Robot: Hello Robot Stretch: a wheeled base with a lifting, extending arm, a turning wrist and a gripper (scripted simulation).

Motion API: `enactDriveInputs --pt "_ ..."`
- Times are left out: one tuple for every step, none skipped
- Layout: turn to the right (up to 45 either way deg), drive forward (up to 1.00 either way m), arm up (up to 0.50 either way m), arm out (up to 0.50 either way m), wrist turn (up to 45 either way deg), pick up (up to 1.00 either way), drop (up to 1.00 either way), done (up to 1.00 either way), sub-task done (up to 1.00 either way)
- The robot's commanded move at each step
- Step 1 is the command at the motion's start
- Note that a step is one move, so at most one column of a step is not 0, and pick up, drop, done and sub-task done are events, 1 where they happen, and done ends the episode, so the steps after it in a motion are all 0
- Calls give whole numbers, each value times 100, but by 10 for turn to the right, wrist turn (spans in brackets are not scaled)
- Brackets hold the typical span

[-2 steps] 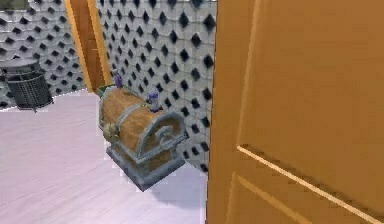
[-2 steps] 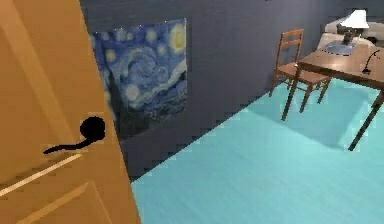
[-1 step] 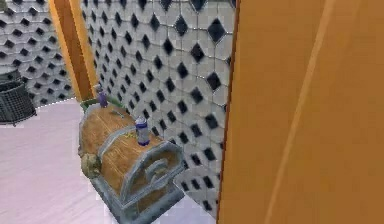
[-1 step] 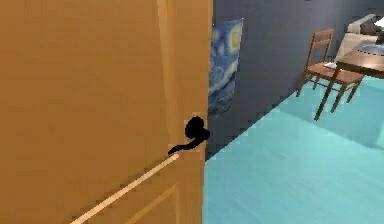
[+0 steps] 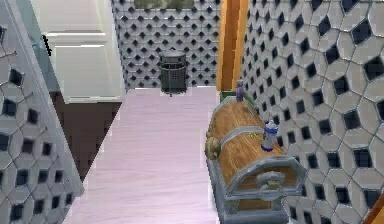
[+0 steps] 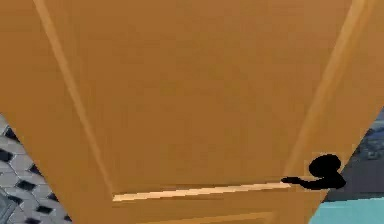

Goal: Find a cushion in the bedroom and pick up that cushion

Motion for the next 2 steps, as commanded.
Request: enactDriveInputs --pt "0 60 0 0 0 0 0 0 0" --pt "-180 0 0 0 0 0 0 0 0"
